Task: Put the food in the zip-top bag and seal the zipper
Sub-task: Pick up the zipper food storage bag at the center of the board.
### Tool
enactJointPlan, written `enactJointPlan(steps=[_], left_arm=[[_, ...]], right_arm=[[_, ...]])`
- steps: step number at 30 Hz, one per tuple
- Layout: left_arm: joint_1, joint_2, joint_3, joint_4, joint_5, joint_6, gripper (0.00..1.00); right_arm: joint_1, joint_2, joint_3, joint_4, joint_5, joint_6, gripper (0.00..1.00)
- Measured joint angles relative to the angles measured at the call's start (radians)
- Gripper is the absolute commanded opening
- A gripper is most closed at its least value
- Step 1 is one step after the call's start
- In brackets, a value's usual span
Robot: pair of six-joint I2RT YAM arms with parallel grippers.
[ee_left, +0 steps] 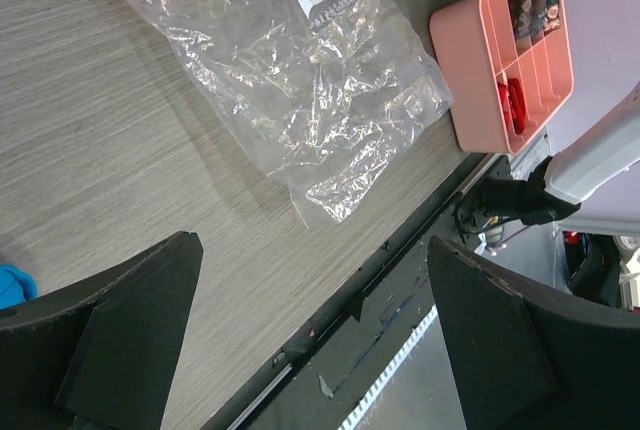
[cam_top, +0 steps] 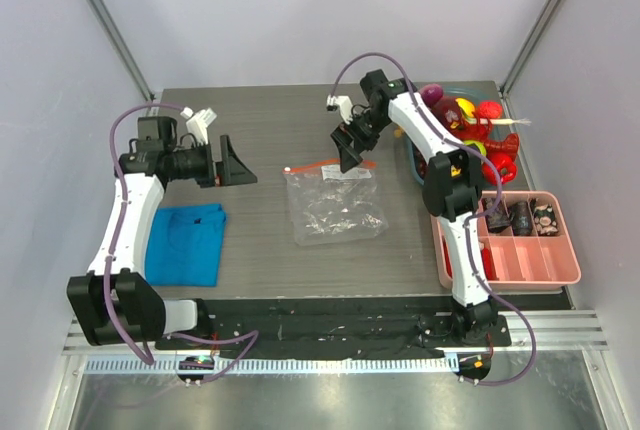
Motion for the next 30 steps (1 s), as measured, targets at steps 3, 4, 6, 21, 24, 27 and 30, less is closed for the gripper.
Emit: enactJointPlan(steps=[3, 4, 6, 21, 24, 27, 30], left_arm=[[0.000, 0.000, -0.017, 0.003, 0.001, 0.000, 1.00], [0.000, 0.000, -0.024, 0.005, 0.001, 0.001, 1.00], [0.000, 0.000, -0.039, 0.006, 0.003, 0.001, 1.00], [0.000, 0.041, -0.070, 0.008, 0.053, 0.001, 1.00], [0.000, 0.040, -0.069, 0.009, 0.063, 0.000, 1.00], [0.000, 0.035, -0.056, 0.008, 0.063, -0.008, 1.00], [0.000, 0.026, -0.008, 0.005, 0.061, -0.027, 1.00]], right_arm=[[0.000, 0.036, 0.000, 0.000, 0.000, -0.025, 1.00], [0.000, 0.049, 0.000, 0.001, 0.000, -0.032, 1.00], [-0.006, 0.075, 0.001, 0.000, -0.002, -0.042, 1.00], [-0.025, 0.129, 0.029, -0.039, -0.064, -0.084, 0.01], [-0.023, 0.115, 0.038, -0.053, -0.069, -0.082, 0.01], [-0.021, 0.067, 0.039, -0.060, -0.066, -0.081, 0.01], [-0.010, -0.029, 0.036, -0.054, -0.049, -0.082, 0.01]])
